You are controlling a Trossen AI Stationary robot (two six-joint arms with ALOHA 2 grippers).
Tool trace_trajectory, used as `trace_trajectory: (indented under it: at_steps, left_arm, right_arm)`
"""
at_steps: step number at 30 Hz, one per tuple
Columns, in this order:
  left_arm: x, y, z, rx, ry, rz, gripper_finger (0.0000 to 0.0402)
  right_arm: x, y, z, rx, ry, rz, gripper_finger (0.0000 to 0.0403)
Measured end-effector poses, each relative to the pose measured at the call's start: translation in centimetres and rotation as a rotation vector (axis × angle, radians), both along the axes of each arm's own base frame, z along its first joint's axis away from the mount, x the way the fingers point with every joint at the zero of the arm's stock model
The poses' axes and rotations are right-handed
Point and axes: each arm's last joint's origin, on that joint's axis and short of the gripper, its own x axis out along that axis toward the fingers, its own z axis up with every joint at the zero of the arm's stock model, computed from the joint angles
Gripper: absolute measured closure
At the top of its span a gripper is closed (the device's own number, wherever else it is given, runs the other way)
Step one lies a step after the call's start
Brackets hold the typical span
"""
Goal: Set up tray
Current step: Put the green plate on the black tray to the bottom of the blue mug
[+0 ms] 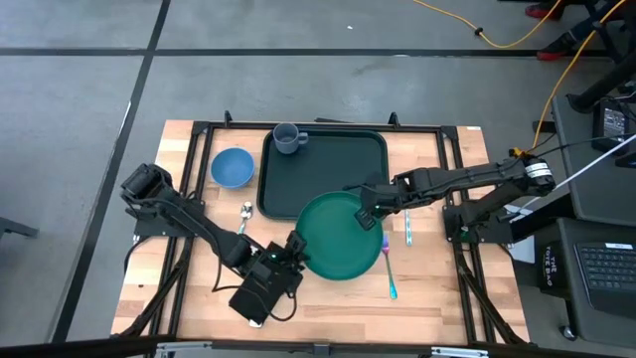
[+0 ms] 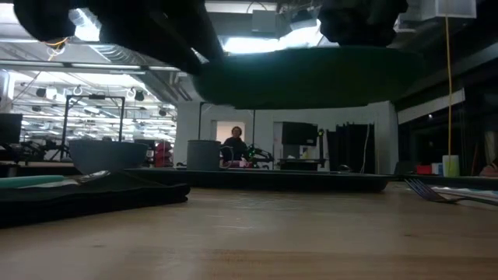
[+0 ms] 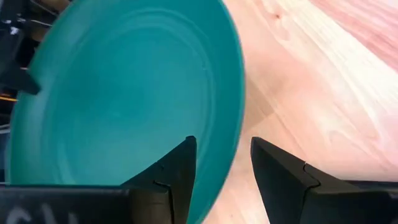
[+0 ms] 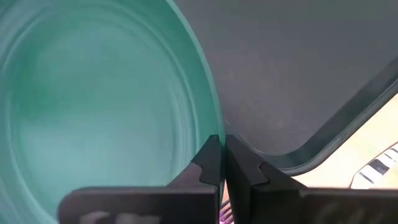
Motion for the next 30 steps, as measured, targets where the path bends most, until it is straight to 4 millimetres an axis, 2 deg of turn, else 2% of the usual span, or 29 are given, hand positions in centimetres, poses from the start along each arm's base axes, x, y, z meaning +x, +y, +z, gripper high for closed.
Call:
trace_trajectory:
  at_steps: [5,15,30]
  left_arm:
    - [0.1,0.3,-0.7,-0.021,0.047,0.01,0.0254]
    - [0.4,1.3,-0.8,0.001,0.06,0.047,0.027]
    - [0.3,1.1,-0.8,0.008,0.079,-0.007,0.0328]
  right_arm:
    - [0.1,0.0,0.0,0.004,-0.008,0.009,0.0393]
    - [0.4,0.1,0.2,0.015,-0.041,0.037,0.0393]
    - [0.4,0.1,0.2,0.014,-0.041,0.038,0.0393]
